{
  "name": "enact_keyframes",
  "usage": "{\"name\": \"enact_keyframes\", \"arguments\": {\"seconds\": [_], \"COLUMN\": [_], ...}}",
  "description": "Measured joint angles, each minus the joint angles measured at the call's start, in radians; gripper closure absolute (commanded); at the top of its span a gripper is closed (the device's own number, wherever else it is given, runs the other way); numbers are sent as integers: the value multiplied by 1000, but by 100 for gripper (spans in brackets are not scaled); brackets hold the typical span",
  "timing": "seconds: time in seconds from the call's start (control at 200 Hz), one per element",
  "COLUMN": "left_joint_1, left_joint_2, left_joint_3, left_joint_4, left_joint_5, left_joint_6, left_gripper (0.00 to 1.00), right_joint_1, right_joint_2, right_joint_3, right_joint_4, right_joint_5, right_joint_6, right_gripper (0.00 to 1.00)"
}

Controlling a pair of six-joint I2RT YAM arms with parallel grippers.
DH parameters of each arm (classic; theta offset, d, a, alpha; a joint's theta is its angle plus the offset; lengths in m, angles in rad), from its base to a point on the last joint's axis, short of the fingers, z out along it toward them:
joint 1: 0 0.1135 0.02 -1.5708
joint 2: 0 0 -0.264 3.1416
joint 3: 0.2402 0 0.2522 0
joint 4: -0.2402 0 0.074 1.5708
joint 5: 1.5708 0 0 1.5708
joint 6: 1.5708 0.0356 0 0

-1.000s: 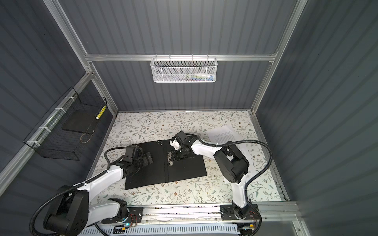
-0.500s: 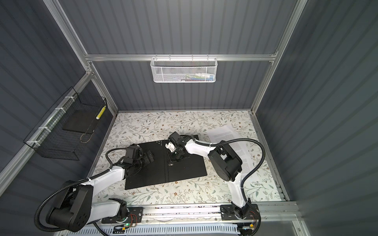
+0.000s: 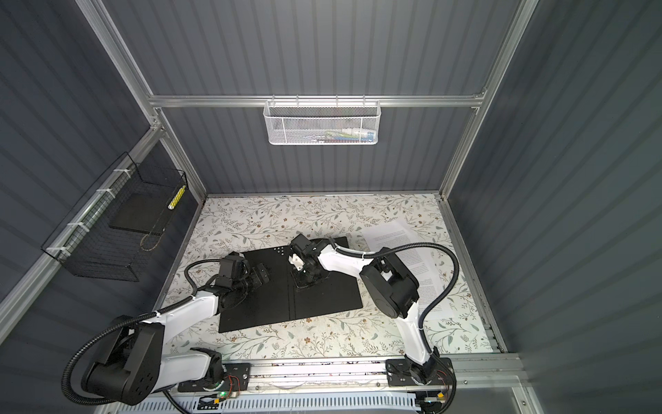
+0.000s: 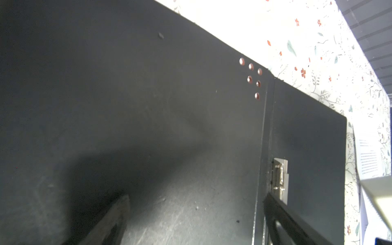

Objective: Put the files into the folder
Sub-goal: 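Move the right gripper to the metal clip while the left holds the folder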

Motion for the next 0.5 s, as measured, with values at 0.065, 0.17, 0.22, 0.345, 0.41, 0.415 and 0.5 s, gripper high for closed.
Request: {"name": "enact_keyframes", "arguments": {"seconds": [0.065, 0.17, 0.22, 0.345, 0.41, 0.415, 0.5], "left_joint_1": [0, 6, 8, 11, 12, 13, 13], "left_joint_2": [6, 10, 11, 11, 11, 11, 13], "left_joint_3": [0, 0, 0, 0, 0, 0, 0], "left_joint_4": [10, 20, 20, 20, 20, 20, 21], "left_joint_5": [4, 13, 14, 18, 21, 21, 22], "left_joint_6": [0, 0, 0, 3, 6, 6, 8], "left_gripper": [0, 0, 0, 0, 0, 0, 0], "right_joint_1": [5, 8, 8, 7, 8, 8, 8], "right_joint_2": [0, 9, 17, 34, 42, 43, 53], "right_joint_3": [11, 47, 63, 77, 77, 78, 79], "right_joint_4": [-10, -28, -31, -45, -57, -59, -74], "right_joint_5": [2, 21, 34, 56, 64, 64, 72], "right_joint_6": [0, -5, -7, -11, -14, -14, -15], "right_gripper": [100, 100, 100, 100, 100, 100, 100]}}
